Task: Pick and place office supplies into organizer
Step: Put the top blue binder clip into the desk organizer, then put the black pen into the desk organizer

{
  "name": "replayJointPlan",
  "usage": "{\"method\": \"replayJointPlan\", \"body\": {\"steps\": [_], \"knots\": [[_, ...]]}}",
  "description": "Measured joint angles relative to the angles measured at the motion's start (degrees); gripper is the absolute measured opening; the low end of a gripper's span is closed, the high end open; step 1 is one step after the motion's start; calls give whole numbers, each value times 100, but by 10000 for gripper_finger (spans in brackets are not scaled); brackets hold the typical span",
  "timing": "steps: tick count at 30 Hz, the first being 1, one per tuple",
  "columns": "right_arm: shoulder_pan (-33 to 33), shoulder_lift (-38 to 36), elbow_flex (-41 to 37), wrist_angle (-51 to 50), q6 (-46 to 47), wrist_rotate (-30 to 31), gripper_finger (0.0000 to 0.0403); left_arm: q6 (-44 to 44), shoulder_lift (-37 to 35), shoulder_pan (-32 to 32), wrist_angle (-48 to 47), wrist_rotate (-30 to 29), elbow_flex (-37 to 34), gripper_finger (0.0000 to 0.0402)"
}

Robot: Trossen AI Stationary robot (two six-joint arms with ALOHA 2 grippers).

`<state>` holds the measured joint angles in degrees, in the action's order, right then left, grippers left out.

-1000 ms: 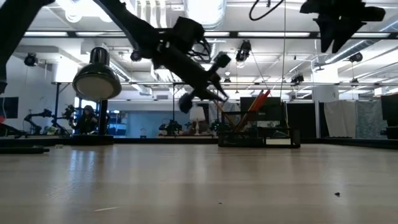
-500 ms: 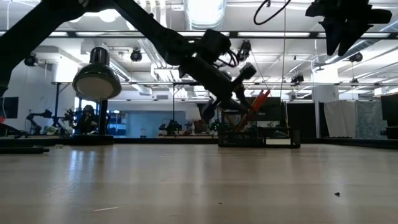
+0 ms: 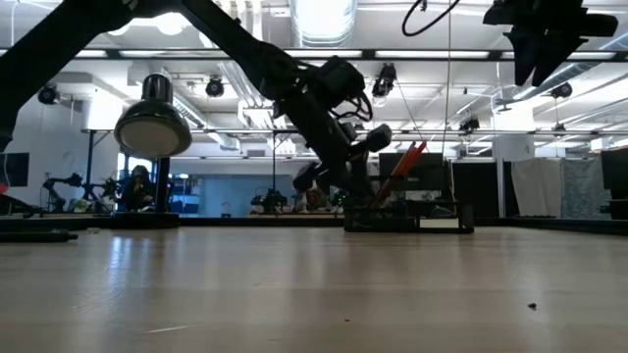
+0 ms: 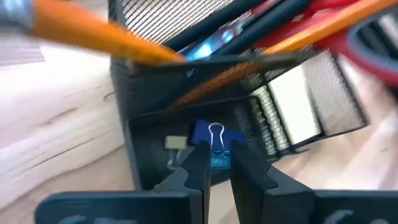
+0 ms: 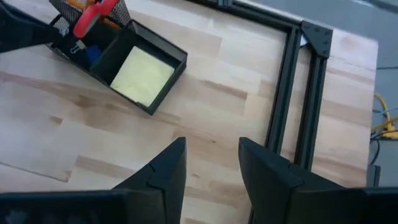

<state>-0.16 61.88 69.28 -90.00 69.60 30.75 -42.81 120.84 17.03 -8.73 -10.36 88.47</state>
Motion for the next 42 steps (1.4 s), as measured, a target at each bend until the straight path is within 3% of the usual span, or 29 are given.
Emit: {"method": "replayJointPlan", "body": {"steps": [4, 15, 30, 42], "knots": [[0, 3, 0, 1, -67, 58, 139, 129, 9, -10, 19, -345, -2, 25], [2, 3, 0, -2, -183, 78, 135, 272, 314, 12, -5, -379, 2, 28], [2, 5, -4, -2, -436, 73, 134, 278, 410, -4, 11, -491, 107, 81], [2, 5, -4, -2, -535, 76, 141, 271, 111, -107, 34, -518, 92, 151]]}}
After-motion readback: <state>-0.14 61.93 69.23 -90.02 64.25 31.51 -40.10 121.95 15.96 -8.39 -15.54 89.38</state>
